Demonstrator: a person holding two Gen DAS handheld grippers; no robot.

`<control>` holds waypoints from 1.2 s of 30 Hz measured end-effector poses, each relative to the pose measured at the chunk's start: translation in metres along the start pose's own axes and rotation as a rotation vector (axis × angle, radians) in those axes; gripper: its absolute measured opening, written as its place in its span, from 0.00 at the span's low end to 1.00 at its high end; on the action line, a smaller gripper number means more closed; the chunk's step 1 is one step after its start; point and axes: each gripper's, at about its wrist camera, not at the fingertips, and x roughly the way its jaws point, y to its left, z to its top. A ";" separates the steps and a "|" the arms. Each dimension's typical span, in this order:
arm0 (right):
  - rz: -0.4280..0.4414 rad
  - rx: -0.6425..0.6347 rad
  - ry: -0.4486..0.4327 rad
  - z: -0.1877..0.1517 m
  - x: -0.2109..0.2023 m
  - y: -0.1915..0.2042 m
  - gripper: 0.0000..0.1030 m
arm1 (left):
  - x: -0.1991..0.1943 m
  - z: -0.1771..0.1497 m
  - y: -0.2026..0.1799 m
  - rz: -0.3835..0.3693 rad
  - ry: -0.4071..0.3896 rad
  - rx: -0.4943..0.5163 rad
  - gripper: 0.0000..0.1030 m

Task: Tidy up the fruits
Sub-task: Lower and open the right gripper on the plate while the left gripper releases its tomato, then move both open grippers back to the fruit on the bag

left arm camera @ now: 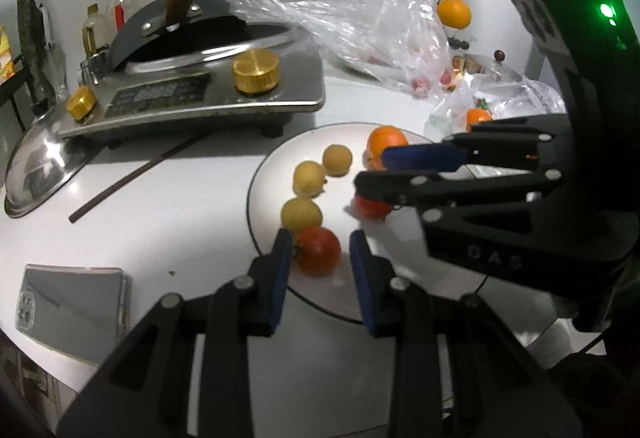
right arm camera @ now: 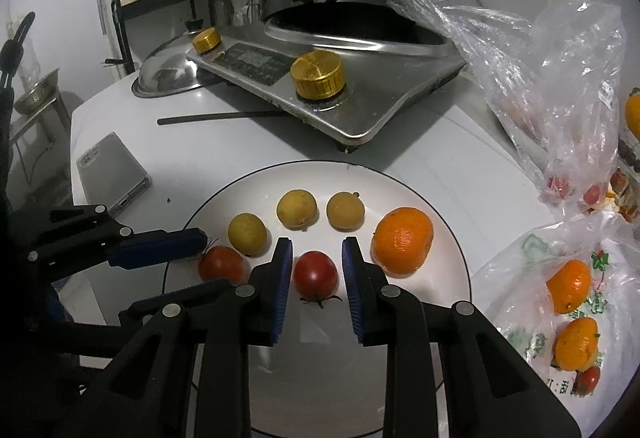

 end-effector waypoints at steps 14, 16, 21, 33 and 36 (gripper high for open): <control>-0.040 0.024 -0.075 -0.011 -0.049 -0.013 0.27 | -0.031 0.008 -0.014 0.048 -0.063 0.014 0.35; -0.049 0.031 -0.087 -0.013 -0.058 -0.017 0.27 | -0.036 0.010 -0.020 0.045 -0.077 0.017 0.39; -0.064 0.044 -0.115 -0.020 -0.077 -0.025 0.27 | -0.049 0.015 -0.035 0.045 -0.113 0.022 0.48; -0.107 0.075 -0.190 -0.038 -0.131 -0.048 0.29 | -0.083 0.030 -0.077 0.051 -0.219 0.040 0.49; -0.119 0.076 -0.215 -0.043 -0.147 -0.054 0.30 | -0.092 0.035 -0.087 0.052 -0.246 0.042 0.49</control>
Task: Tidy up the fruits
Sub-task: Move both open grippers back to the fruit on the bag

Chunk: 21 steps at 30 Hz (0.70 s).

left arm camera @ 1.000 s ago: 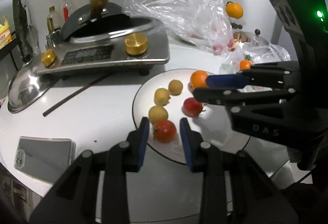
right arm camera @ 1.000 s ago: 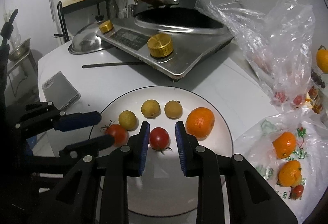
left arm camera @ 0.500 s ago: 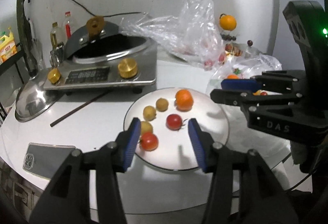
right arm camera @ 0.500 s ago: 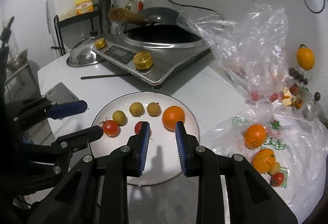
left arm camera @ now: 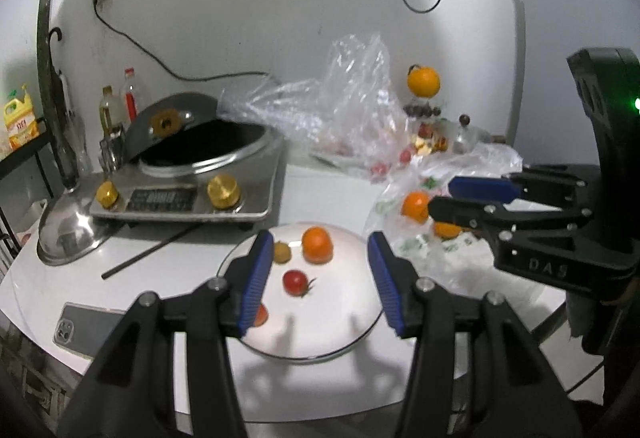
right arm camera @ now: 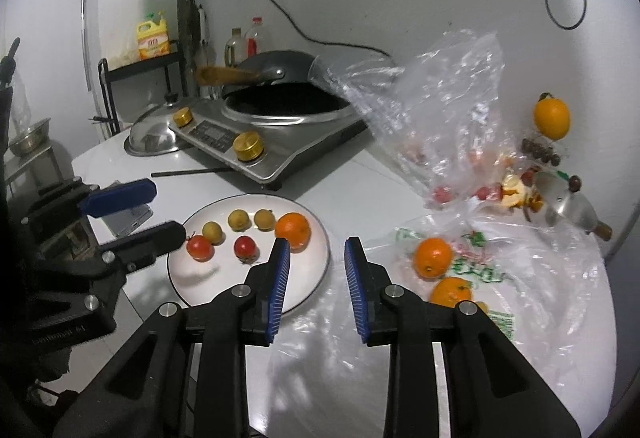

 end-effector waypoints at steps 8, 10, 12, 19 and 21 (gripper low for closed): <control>-0.021 0.000 -0.049 -0.003 -0.031 -0.016 0.31 | -0.017 0.012 -0.027 -0.009 -0.046 0.012 0.50; -0.025 0.003 -0.063 -0.004 -0.040 -0.021 0.37 | -0.021 0.014 -0.031 -0.012 -0.060 0.010 0.50; -0.029 0.008 -0.075 -0.004 -0.047 -0.025 0.37 | -0.025 0.017 -0.035 -0.012 -0.074 0.011 0.50; -0.034 0.019 -0.116 -0.007 -0.069 -0.037 0.37 | -0.027 0.025 -0.052 -0.017 -0.084 0.014 0.70; -0.038 0.024 -0.124 -0.008 -0.074 -0.042 0.37 | -0.028 0.028 -0.057 -0.021 -0.091 0.011 0.70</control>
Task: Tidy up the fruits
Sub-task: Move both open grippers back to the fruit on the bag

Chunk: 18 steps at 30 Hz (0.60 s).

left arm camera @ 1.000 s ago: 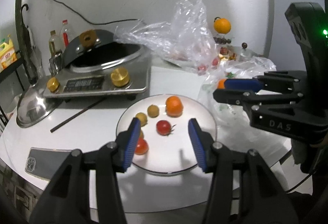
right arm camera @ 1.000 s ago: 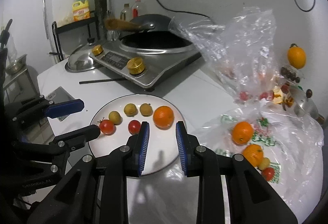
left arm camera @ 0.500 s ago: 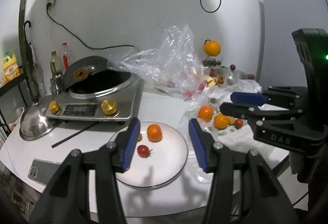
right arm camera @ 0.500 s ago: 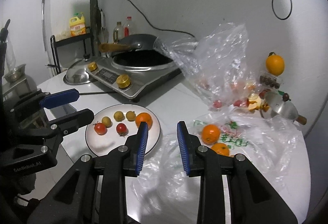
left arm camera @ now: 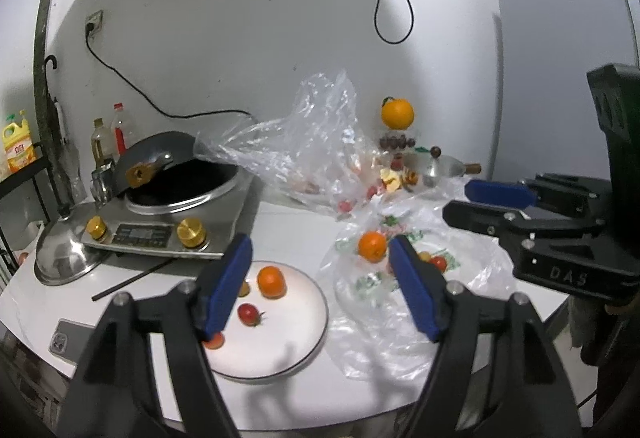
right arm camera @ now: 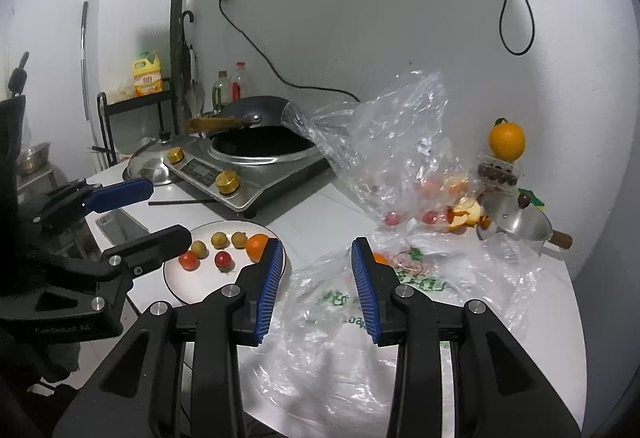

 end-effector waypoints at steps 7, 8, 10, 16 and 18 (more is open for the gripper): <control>-0.020 0.026 -0.022 -0.003 -0.014 -0.026 0.37 | 0.003 0.009 -0.016 -0.009 -0.026 -0.005 0.70; -0.023 0.029 -0.023 -0.004 -0.015 -0.030 0.37 | 0.005 0.011 -0.018 -0.009 -0.025 -0.004 0.70; -0.029 0.039 -0.025 -0.006 -0.016 -0.037 0.37 | 0.009 0.012 -0.022 -0.009 -0.025 -0.001 0.70; -0.047 0.072 -0.013 -0.015 -0.012 -0.062 0.38 | 0.025 0.014 -0.037 -0.019 -0.004 0.022 0.70; -0.048 0.083 -0.006 -0.018 -0.009 -0.070 0.38 | 0.031 0.015 -0.042 -0.021 0.004 0.027 0.70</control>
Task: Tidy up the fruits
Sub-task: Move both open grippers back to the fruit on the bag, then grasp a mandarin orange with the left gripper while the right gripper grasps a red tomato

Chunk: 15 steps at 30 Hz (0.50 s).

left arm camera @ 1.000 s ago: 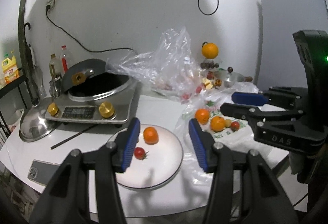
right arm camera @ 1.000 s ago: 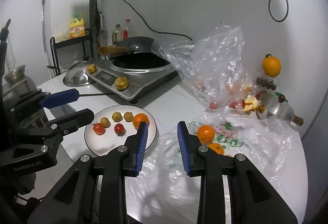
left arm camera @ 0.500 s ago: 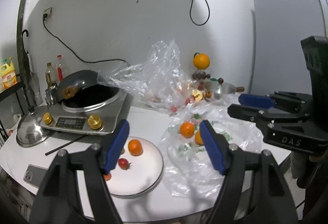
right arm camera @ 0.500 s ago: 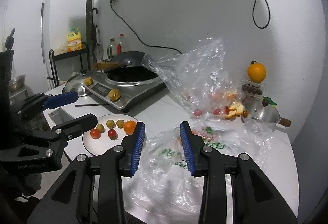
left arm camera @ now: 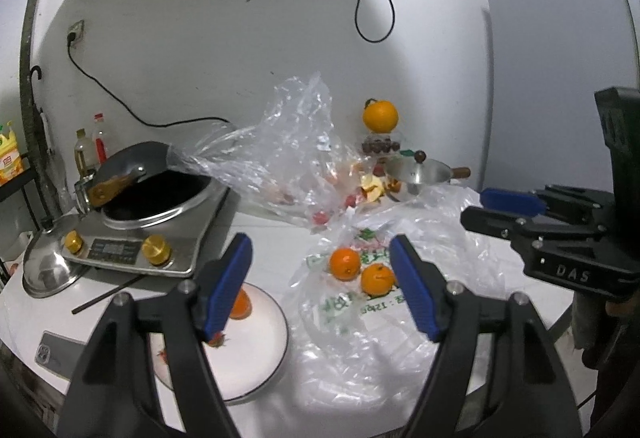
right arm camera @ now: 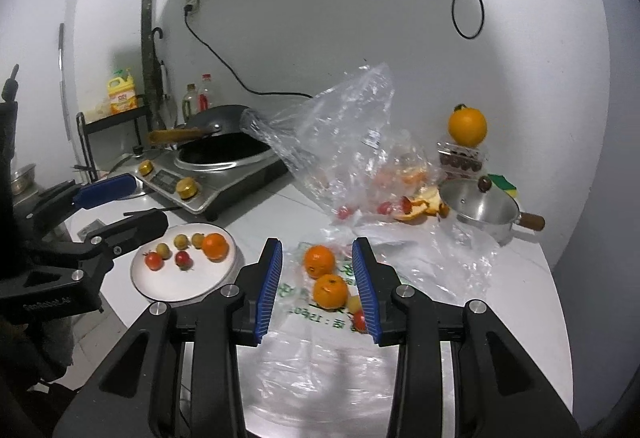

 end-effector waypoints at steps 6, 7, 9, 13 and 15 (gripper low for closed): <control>0.007 0.014 0.019 -0.004 0.011 -0.016 0.38 | 0.023 0.001 -0.011 -0.007 0.029 0.000 0.70; 0.009 0.017 0.024 -0.005 0.014 -0.020 0.38 | 0.027 0.000 -0.012 -0.009 0.034 0.000 0.70; 0.011 0.024 0.034 -0.007 0.020 -0.025 0.38 | 0.034 -0.001 -0.016 -0.015 0.044 0.001 0.70; 0.015 0.038 0.063 -0.013 0.034 -0.035 0.38 | 0.050 -0.004 -0.020 -0.022 0.071 0.001 0.70; 0.017 0.044 0.080 -0.017 0.041 -0.040 0.38 | 0.059 -0.006 -0.021 -0.025 0.086 0.001 0.70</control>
